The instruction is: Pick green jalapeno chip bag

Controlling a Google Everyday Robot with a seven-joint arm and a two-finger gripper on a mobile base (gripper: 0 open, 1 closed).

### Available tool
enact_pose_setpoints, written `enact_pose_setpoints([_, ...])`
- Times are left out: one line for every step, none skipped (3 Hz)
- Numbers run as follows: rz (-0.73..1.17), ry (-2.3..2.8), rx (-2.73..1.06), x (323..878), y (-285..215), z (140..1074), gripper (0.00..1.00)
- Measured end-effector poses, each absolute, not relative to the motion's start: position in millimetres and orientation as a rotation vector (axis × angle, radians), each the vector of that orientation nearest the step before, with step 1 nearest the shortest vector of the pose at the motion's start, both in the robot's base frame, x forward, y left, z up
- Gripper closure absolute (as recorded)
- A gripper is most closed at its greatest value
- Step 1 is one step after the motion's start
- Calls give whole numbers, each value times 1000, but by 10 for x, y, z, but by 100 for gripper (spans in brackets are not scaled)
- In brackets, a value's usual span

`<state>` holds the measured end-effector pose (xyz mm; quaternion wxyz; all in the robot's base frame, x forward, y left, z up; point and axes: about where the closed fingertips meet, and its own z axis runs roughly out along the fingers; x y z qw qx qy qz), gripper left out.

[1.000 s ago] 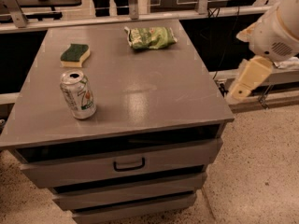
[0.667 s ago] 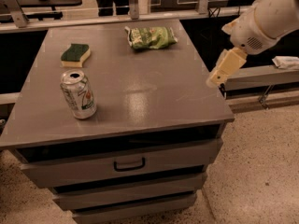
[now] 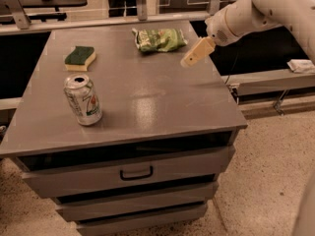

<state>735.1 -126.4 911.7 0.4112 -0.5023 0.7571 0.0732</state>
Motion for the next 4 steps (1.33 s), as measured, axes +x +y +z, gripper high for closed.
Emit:
enact_pose_setpoints([278,1871,-1159,7823,-1013,9036,0])
enact_pose_setpoints([353,1842,-1077,8215,-829,8918,0])
enact_pose_setpoints([387,1832,-1036,8508,-740,8761,0])
enact_pose_setpoints([411,1822,-1017,8651,-722,8641,16])
